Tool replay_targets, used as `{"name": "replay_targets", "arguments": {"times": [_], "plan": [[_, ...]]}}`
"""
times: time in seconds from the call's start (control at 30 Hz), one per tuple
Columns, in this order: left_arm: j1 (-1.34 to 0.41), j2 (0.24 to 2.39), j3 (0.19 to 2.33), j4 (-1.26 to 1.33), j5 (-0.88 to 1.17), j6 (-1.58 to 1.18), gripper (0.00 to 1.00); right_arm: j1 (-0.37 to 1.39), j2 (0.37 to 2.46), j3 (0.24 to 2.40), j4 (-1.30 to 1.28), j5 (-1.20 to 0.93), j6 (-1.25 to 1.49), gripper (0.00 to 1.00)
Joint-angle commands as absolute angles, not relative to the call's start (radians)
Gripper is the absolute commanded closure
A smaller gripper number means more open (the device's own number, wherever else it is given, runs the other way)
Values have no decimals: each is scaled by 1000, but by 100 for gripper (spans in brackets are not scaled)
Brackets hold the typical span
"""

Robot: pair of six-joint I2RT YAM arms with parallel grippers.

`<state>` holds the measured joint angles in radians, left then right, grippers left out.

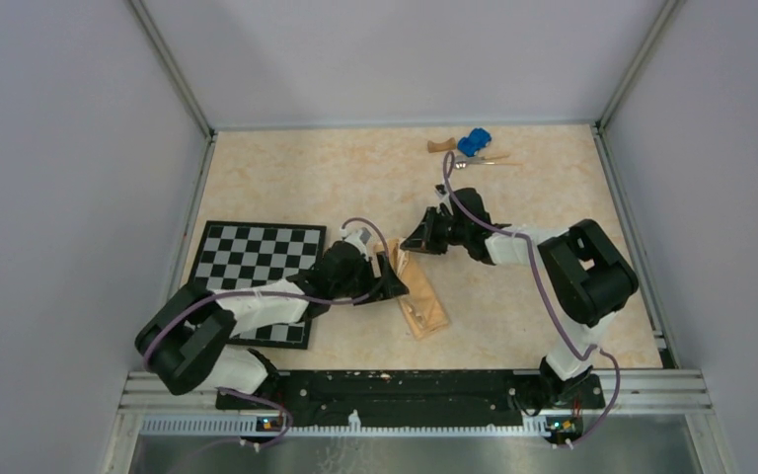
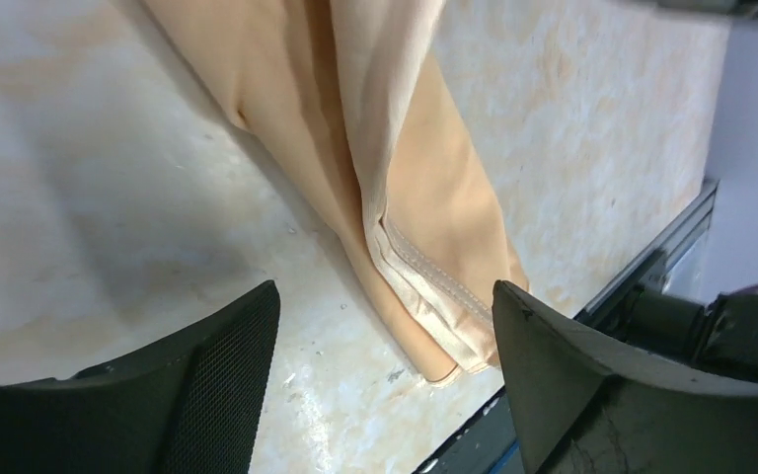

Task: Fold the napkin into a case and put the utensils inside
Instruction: Grasp the top corner of the smaller rectangle folded napkin from the folded napkin.

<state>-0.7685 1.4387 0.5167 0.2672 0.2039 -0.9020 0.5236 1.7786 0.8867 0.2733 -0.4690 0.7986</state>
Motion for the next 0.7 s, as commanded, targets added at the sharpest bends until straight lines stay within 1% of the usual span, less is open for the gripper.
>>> {"name": "replay_targets", "arguments": {"times": [0.0,0.07,0.1,0.13,0.2,0.27,0.3,0.33,0.5,0.67], "plan": [[-685,1292,537,114,151,-778,14,530,1779,860,340,-495,816,100],[-658,1269,579,58,115,-710,15,531,1775,853,348,-499,820,100],[-653,1269,606,33,87,-675,17,530,1775,849,351,-499,823,100],[-652,1280,636,13,68,-638,22,531,1775,846,355,-500,826,100],[-653,1331,709,-32,64,-558,36,530,1775,841,365,-505,833,100],[-653,1399,781,-68,48,-497,52,531,1775,838,370,-508,838,100],[-655,1432,818,-93,33,-463,59,531,1775,838,370,-508,840,100],[-657,1464,851,-111,13,-439,62,530,1774,839,369,-508,840,100],[-700,1573,965,-149,-145,-330,62,530,1768,841,364,-509,837,100],[-735,1654,1024,-163,-198,-288,59,531,1767,837,364,-511,836,100]]}}
